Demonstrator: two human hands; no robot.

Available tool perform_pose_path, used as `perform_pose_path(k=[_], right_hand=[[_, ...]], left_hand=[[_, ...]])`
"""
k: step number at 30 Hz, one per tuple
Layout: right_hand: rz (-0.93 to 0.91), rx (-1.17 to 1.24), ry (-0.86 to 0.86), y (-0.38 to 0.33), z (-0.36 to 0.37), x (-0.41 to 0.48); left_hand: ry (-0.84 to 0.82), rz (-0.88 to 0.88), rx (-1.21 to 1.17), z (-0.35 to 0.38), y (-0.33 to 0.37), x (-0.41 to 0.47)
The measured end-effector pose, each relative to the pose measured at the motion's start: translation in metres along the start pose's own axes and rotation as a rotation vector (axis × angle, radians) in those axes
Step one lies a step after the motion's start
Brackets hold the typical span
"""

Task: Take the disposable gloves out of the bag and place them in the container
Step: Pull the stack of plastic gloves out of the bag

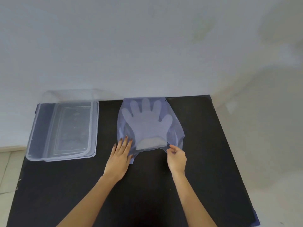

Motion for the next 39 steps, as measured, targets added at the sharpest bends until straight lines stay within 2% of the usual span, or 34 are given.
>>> perform_pose_path(k=[7, 13, 19, 24, 28, 32, 39], right_hand=[[-0.088, -0.137, 0.098, -0.017, 0.013, 0.006], [-0.067, -0.118, 0.137, -0.02, 0.021, 0.011], [0.084, 0.109, 0.137, -0.013, 0.024, 0.017], [0.187, 0.195, 0.156, -0.005, 0.027, 0.022], [0.293, 0.338, 0.085, 0.013, 0.023, 0.019], [0.416, 0.6, -0.039, 0.02, 0.034, 0.01], [0.494, 0.647, -0.028, 0.017, 0.043, -0.003]], left_hand=[[0.012, 0.02, 0.117, 0.018, -0.018, 0.004], [0.049, -0.009, 0.095, 0.021, -0.018, 0.005], [0.058, -0.017, 0.099, 0.025, -0.021, 0.005], [0.065, -0.006, 0.117, 0.024, -0.02, 0.005], [0.091, -0.022, 0.106, 0.022, -0.018, 0.005], [0.1, -0.019, 0.102, 0.023, -0.017, 0.005], [0.1, -0.017, 0.099, 0.023, -0.017, 0.006]])
Point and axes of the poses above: each hand's wrist, its own x-axis towards the middle knuckle, its own z-axis out of the palm, y = z × x, the point moved 9 cm from there along x, towards the middle knuckle, and after that the axes turned 6 degrees about y, right-handed, at the moved point
